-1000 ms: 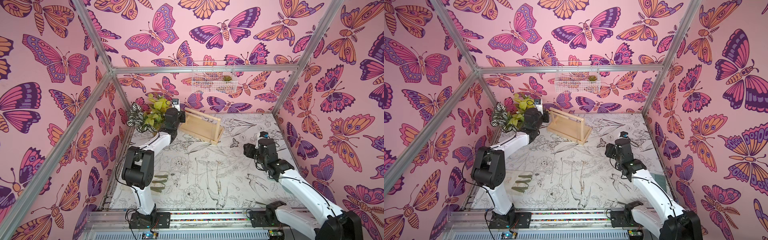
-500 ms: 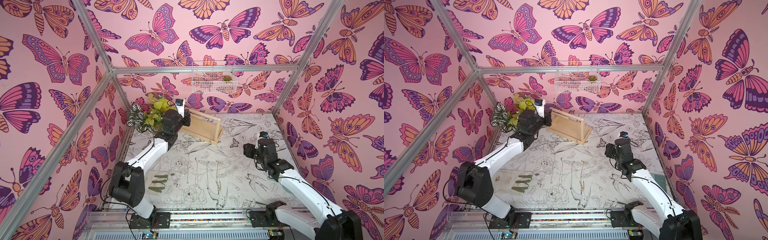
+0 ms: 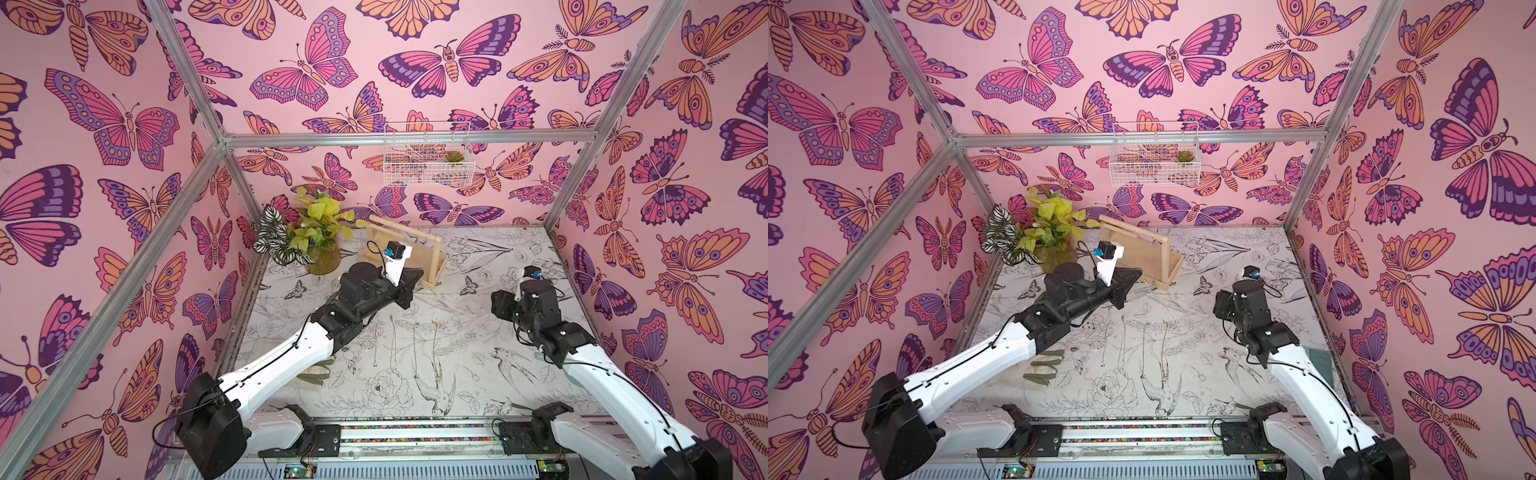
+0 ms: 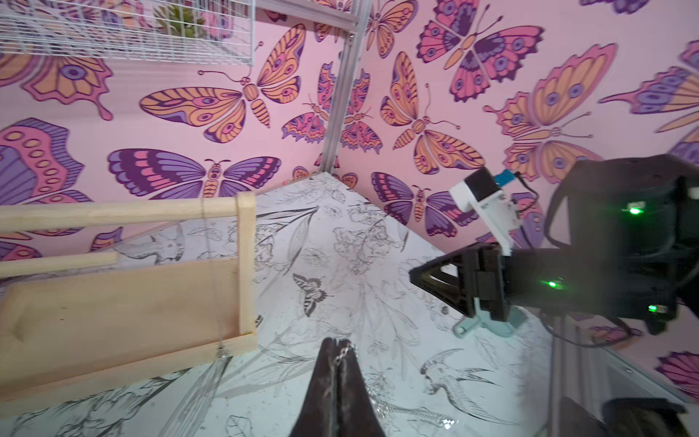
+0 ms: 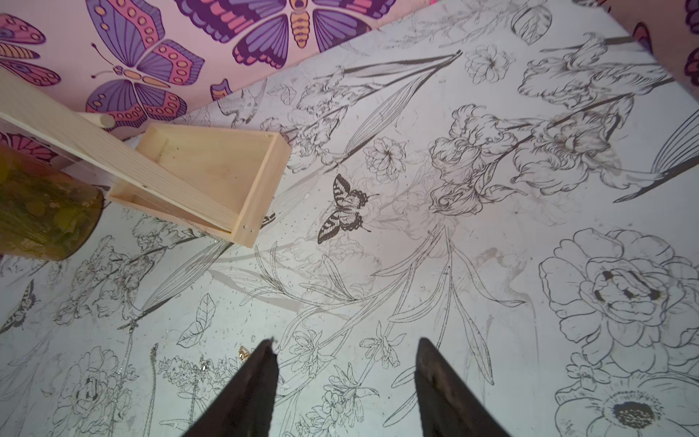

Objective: Take the necklace off the jewelry display stand
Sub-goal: Take off the necklace from the stand, then place the necklace at the center of the board.

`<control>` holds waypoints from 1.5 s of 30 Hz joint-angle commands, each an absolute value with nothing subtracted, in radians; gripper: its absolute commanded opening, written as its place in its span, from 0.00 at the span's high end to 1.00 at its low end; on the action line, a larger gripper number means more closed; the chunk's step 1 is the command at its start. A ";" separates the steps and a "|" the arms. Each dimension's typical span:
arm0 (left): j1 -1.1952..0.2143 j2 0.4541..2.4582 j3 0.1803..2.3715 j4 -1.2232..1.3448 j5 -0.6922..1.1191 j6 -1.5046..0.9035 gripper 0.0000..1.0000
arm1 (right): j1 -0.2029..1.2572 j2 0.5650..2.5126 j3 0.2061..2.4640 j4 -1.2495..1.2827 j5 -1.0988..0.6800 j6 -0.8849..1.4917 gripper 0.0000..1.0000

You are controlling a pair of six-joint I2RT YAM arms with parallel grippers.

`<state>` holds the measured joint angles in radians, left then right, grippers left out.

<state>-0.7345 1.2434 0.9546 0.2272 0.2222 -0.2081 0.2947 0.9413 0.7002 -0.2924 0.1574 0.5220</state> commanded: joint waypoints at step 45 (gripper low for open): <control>-1.136 1.556 0.922 0.289 0.203 -0.244 1.00 | 0.285 0.754 0.624 -0.413 0.267 0.485 0.39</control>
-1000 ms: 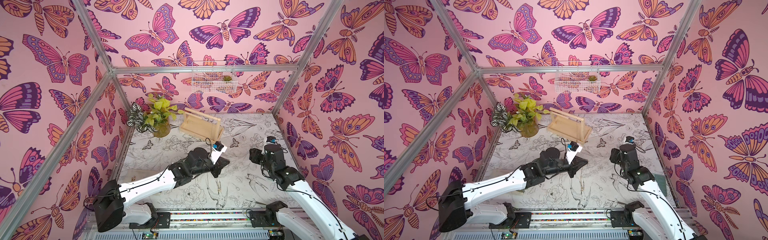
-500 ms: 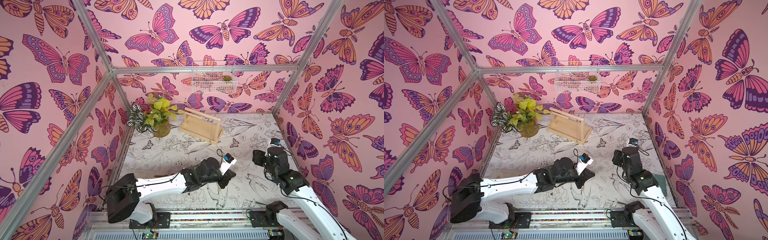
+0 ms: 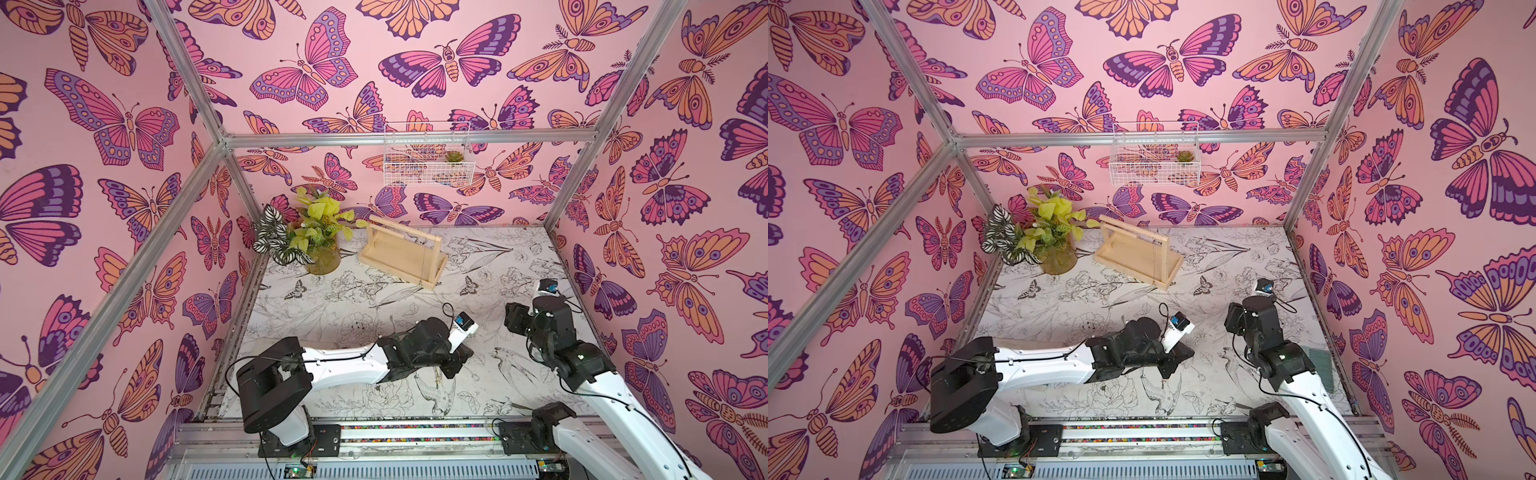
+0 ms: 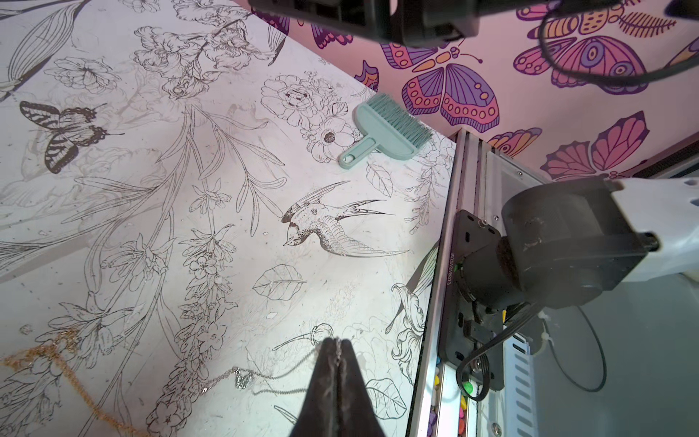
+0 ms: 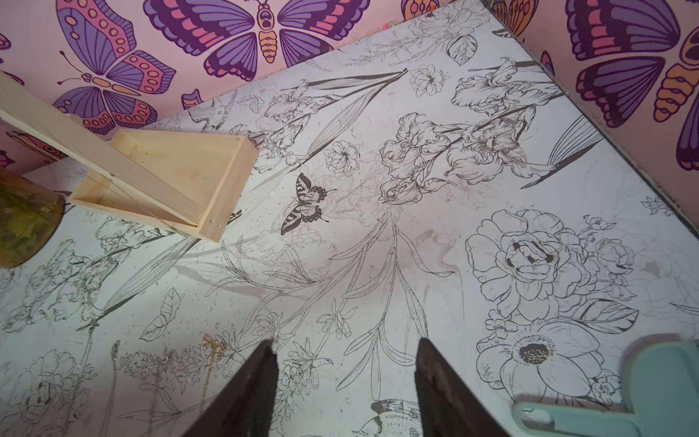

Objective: Take the necklace off the jewelry display stand
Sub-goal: Place the necklace at the center of the board.

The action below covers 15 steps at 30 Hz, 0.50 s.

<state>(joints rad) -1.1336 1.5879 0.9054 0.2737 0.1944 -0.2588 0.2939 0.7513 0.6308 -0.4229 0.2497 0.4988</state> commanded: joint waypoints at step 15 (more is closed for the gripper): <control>-1.183 1.514 0.945 0.284 0.250 -0.272 1.00 | 0.286 0.749 0.614 -0.396 0.295 0.488 0.39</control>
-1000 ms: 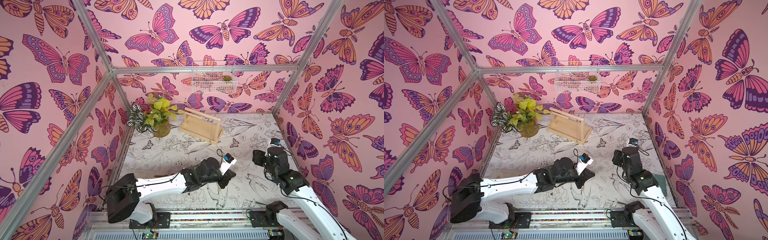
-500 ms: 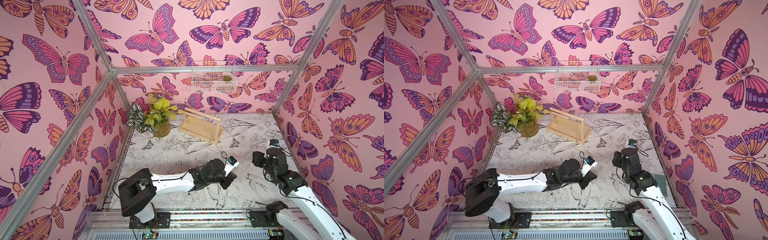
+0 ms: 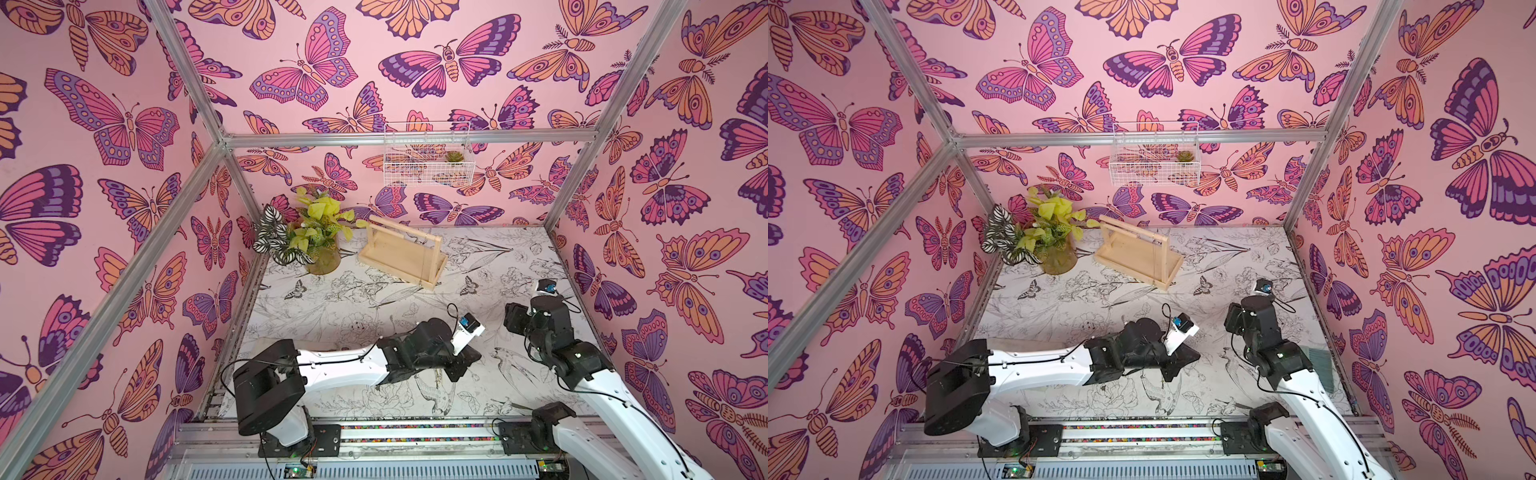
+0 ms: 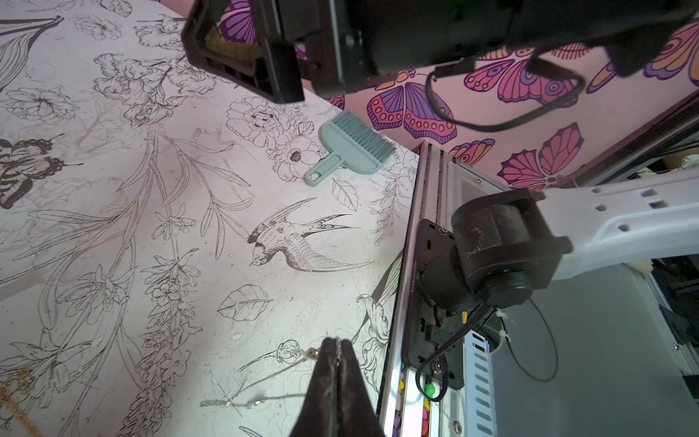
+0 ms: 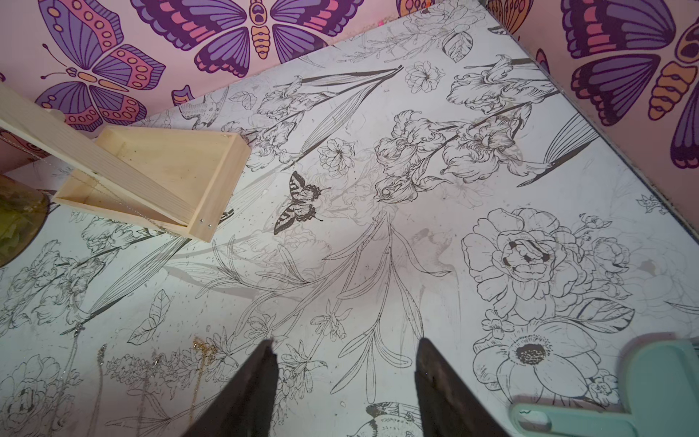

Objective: Take the necklace off the jewelry display stand
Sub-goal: Place the necklace at the center of the board.

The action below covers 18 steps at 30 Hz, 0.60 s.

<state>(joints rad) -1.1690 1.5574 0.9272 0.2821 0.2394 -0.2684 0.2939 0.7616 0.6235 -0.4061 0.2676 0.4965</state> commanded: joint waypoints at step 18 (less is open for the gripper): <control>-1.188 1.606 0.997 0.220 0.215 -0.241 1.00 | 0.285 0.738 0.599 -0.393 0.297 0.494 0.39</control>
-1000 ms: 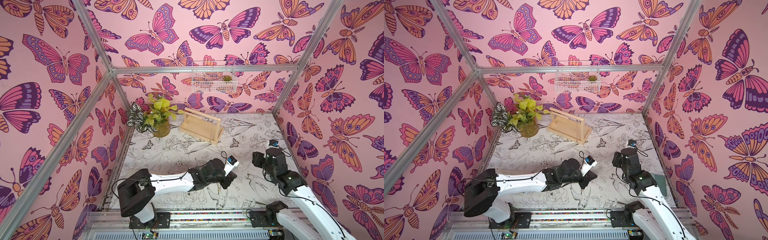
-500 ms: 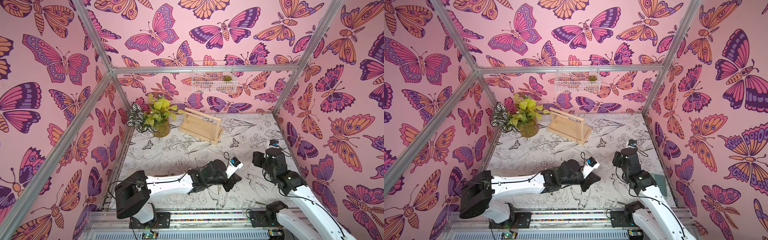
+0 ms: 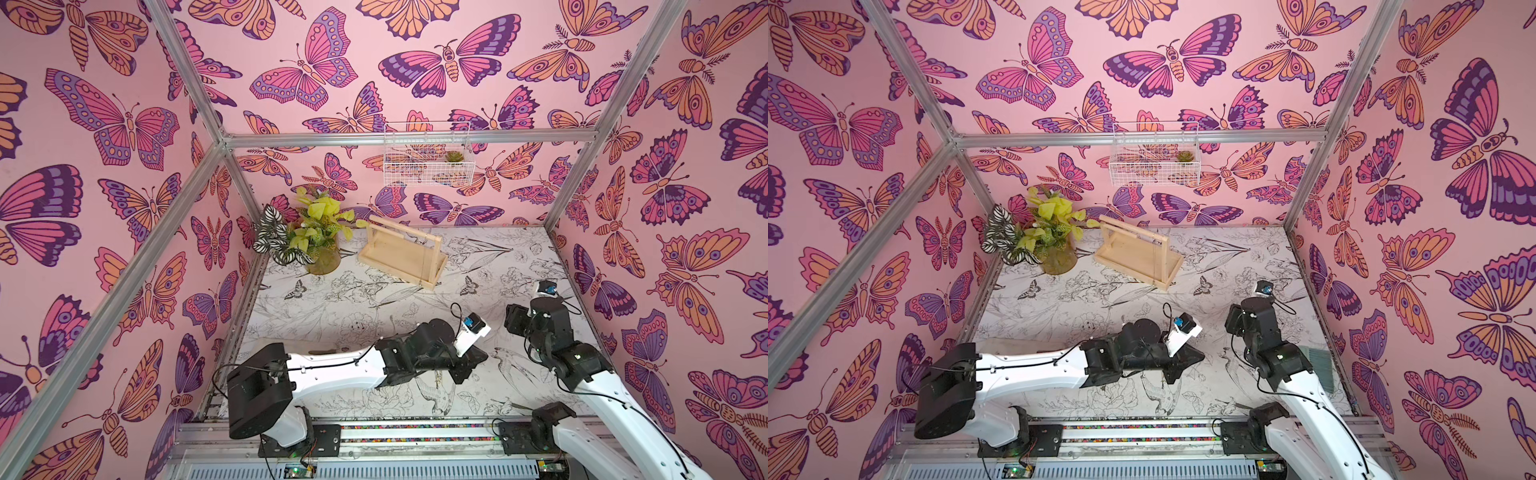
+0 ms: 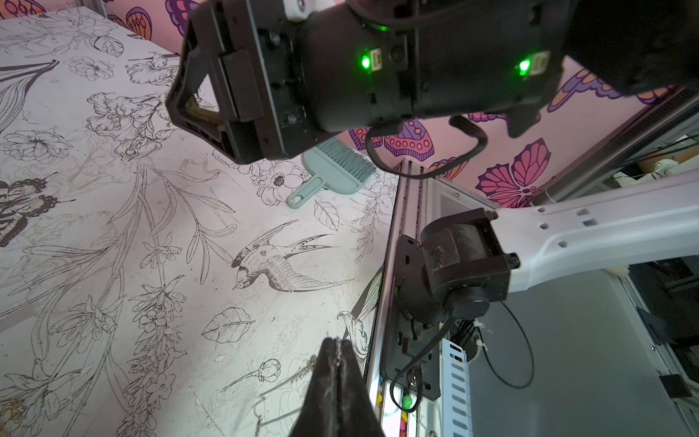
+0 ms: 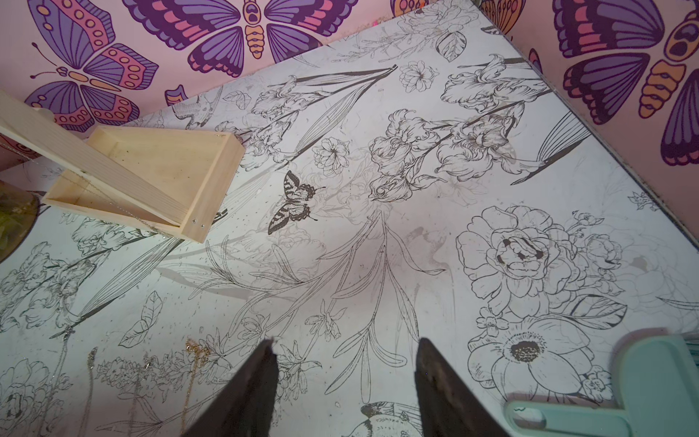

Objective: Take the necklace off the jewelry display stand
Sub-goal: Place the necklace at the center of the board.

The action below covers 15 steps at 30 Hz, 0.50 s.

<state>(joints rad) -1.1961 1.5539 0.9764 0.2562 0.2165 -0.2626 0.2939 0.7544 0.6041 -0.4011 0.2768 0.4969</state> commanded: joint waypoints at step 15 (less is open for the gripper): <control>-1.143 1.743 1.049 0.225 0.173 -0.208 1.00 | 0.284 0.746 0.578 -0.377 0.273 0.503 0.39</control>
<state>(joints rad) -1.1683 1.7203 1.0313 0.2314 0.1867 -0.2272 0.2893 0.7456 0.5850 -0.3954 0.2752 0.4973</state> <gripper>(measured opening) 0.044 0.612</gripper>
